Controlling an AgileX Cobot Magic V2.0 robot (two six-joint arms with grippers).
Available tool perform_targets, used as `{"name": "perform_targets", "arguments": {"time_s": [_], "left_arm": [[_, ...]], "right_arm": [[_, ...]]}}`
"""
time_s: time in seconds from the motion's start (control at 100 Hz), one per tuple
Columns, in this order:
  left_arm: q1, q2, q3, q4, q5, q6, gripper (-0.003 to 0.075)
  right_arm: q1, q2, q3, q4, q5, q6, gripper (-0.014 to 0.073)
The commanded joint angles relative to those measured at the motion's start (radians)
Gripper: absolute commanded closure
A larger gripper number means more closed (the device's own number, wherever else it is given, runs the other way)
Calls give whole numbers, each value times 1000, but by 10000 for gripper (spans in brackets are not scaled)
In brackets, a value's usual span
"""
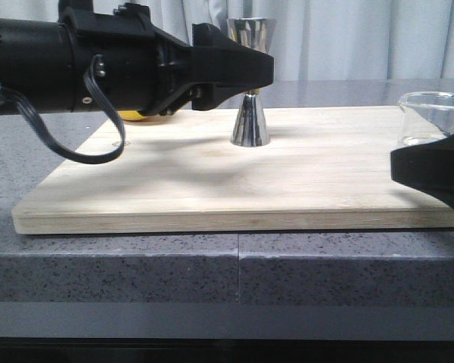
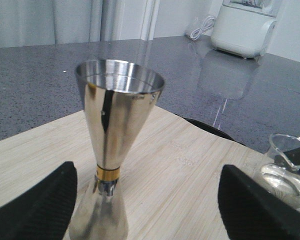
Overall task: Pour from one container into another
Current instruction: 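Move left gripper to the steel jigger and right gripper toward the glass beaker, then close left gripper on the jigger's waist and right gripper around the beaker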
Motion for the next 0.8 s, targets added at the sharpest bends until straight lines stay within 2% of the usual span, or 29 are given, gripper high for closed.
{"name": "perform_targets", "arguments": {"time_s": [0.0,0.22,0.65,0.79], "left_arm": [[3,-11,-51,-14,-74,-10,178],[3,46,-106,-8,-93,-14,178],[3,111,-171,-1,-106,-19,178],[3,113,-171,-1,-104,-19,234]], "right_arm": [[0,31,-25,-8,-149,-7,60],[0,84,-25,-8,-218,-7,60],[0,101,-29,-8,-229,-7,60],[0,101,-29,-8,-236,-7,60]]}}
